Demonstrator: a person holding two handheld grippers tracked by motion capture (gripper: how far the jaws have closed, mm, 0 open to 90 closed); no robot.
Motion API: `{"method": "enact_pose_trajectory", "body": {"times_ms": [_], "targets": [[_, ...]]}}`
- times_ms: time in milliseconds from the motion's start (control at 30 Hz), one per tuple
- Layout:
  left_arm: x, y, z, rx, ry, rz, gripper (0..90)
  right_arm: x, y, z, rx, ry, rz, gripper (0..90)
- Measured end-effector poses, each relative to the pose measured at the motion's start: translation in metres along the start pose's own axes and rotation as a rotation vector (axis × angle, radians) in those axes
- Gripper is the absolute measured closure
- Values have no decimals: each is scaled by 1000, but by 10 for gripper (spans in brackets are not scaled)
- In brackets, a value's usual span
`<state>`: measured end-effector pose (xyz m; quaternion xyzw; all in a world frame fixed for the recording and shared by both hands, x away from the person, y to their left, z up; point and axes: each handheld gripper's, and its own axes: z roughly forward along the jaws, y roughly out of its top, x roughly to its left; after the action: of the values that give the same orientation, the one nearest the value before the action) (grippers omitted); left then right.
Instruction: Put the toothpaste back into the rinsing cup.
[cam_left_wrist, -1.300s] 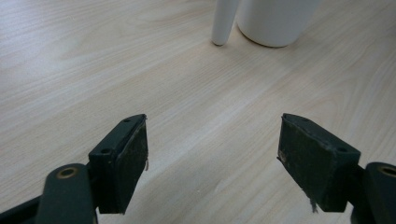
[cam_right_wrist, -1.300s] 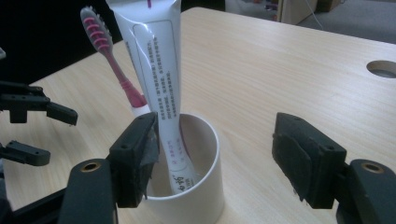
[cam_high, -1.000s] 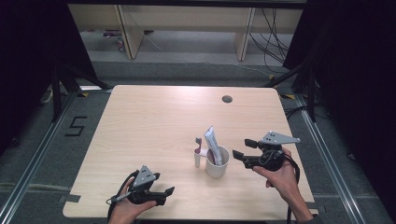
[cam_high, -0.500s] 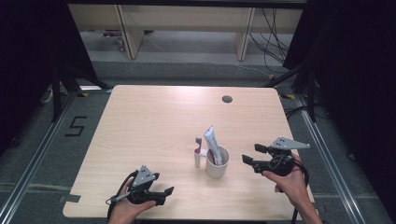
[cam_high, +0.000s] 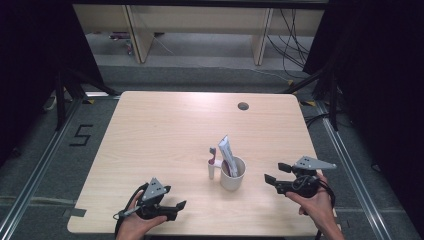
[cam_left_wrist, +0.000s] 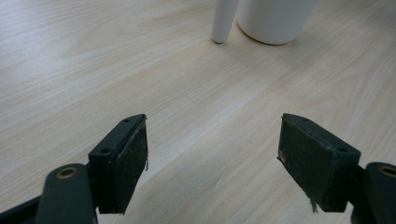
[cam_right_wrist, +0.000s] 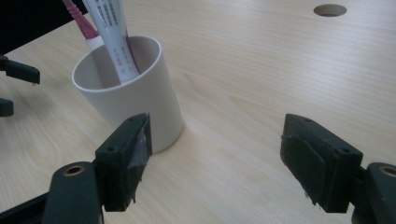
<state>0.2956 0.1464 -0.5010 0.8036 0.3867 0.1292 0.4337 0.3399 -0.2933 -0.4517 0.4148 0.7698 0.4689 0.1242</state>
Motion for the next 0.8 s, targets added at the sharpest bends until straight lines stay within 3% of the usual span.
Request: {"method": "enact_pose_trajectory", "body": {"times_ms": [67, 100, 167, 233, 267, 300, 367, 533, 767, 800], "targets": [[0, -1, 0, -5, -6, 1, 237, -3, -4, -1, -9, -7, -15, 256], [0, -1, 0, -6, -5, 2, 237, -2, -6, -2, -2, -8, 12, 255], [0, -1, 0, -10, -4, 1, 237, -5, -8, -3, -11, -7, -12, 253], [0, -1, 0, -8, -6, 2, 237, -5, -11, -5, -10, -14, -3, 239], [0, -1, -1, -3, -3, 12, 237, -3, -12, -5, -12, -3, 24, 238], [0, 0, -1, -3, 4, 11, 237, -5, -13, -6, -19, -6, -1, 235], [0, -1, 0, -17, -2, -4, 237, -4, -15, -8, -13, -18, 2, 226], [1, -1, -1, 3, -2, 17, 236, -1, -21, -12, -24, -19, 26, 189], [0, -1, 0, 5, -3, 28, 226, 1, -28, -16, -43, -24, 4, 163], [-1, -1, 1, -12, -6, 10, 223, 4, -30, -16, -38, -13, 28, 163]]}}
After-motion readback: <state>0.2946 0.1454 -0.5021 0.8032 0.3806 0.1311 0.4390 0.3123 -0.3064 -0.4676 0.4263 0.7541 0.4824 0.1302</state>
